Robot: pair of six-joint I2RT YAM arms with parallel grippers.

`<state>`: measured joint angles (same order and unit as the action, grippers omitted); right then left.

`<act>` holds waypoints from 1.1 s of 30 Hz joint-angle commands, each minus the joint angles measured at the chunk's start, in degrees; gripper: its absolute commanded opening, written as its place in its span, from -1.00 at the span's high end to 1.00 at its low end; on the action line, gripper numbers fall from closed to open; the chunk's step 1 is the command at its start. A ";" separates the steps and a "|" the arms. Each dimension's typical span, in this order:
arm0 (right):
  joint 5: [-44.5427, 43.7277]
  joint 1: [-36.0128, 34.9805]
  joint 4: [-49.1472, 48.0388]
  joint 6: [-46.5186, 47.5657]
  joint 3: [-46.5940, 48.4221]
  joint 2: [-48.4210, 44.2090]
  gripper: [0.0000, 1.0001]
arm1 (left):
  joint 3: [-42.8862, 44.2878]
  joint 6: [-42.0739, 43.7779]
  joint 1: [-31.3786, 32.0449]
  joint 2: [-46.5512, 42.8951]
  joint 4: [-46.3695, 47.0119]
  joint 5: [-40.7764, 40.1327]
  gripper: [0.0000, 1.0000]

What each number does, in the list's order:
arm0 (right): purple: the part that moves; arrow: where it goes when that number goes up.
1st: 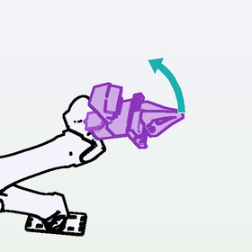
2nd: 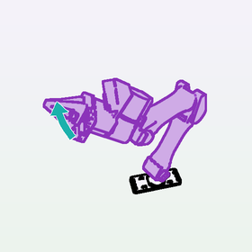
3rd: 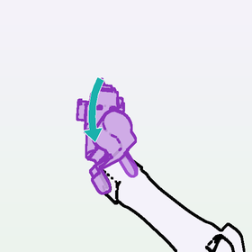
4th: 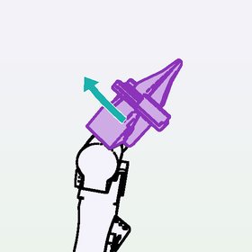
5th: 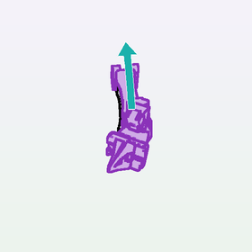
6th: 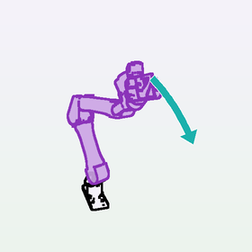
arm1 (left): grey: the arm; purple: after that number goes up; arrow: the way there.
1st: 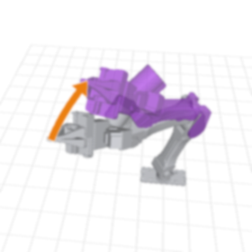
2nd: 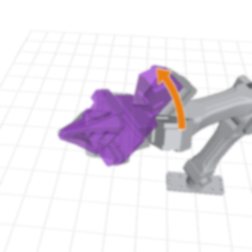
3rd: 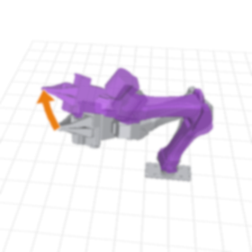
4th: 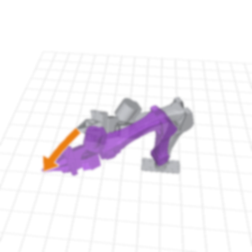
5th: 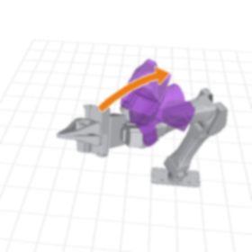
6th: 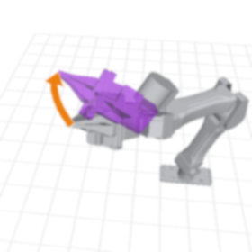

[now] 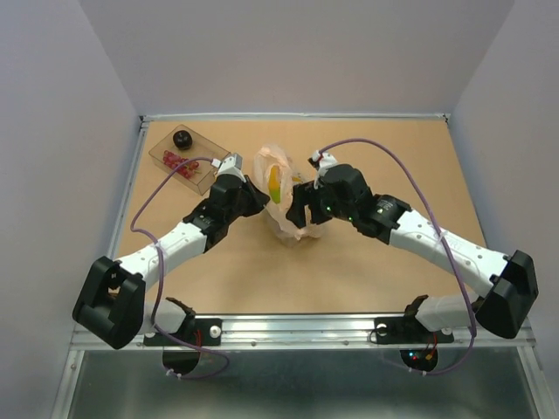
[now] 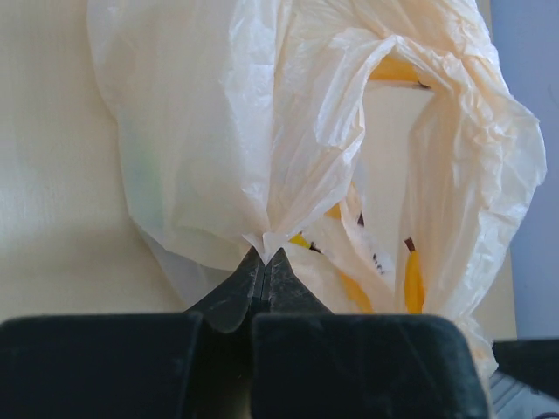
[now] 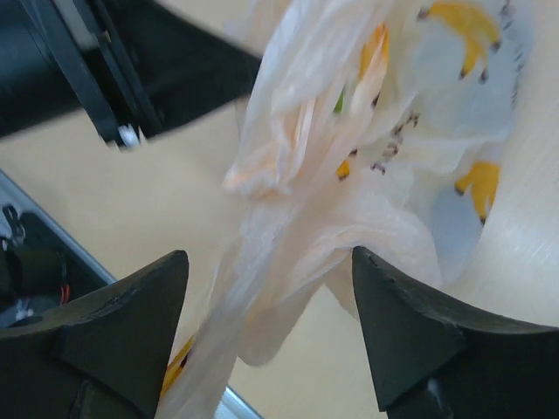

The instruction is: Untie the knot of the plastic bag and take out the fruit

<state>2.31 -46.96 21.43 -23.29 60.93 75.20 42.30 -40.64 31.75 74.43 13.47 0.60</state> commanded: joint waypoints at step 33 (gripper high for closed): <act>-24.96 4.06 -14.31 4.04 14.49 23.77 -0.23 | -7.58 0.84 -0.11 -12.47 -2.39 -0.16 1.00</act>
<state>-15.75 -45.10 12.27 -18.37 75.81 98.74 37.01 -38.11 31.75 64.84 11.79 2.24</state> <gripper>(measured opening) 0.653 0.017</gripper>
